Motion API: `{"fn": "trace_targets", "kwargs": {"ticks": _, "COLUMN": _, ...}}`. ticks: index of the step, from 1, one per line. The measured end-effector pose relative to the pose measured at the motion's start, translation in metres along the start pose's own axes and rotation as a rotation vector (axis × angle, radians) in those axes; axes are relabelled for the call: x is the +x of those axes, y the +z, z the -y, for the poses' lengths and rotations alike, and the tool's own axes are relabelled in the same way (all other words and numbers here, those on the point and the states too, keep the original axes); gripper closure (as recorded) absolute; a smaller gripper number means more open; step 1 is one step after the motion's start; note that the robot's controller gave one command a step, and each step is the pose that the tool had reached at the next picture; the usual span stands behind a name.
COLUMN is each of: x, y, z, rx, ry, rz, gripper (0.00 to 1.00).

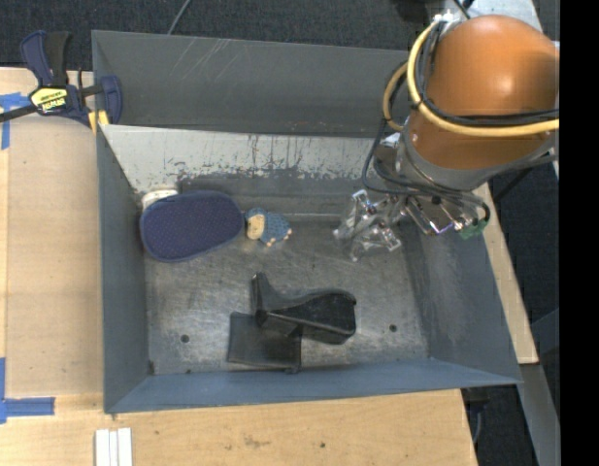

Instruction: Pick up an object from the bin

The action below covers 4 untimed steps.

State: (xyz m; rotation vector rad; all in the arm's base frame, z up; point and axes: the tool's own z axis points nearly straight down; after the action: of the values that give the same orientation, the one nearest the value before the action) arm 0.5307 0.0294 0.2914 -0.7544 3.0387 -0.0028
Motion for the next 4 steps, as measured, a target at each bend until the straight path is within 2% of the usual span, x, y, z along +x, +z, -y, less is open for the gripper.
{"fn": "trace_targets", "kwargs": {"ticks": 1, "x": 0.002, "y": 0.141, "z": -0.008, "rx": -0.007, "ry": -0.03, "rz": -0.014, "gripper": 1.0}}
{"fn": "trace_targets", "kwargs": {"ticks": 2, "x": 0.001, "y": 0.137, "z": -0.007, "rx": -0.004, "ry": -0.029, "rz": -0.007, "gripper": 0.0}}
{"fn": "trace_targets", "kwargs": {"ticks": 3, "x": -0.006, "y": 0.179, "z": -0.011, "rx": -0.003, "ry": -0.179, "rz": -0.014, "gripper": 0.0}}
{"fn": "trace_targets", "kwargs": {"ticks": 4, "x": -0.001, "y": 0.181, "z": -0.009, "rx": -0.008, "ry": -0.179, "rz": -0.039, "gripper": 1.0}}
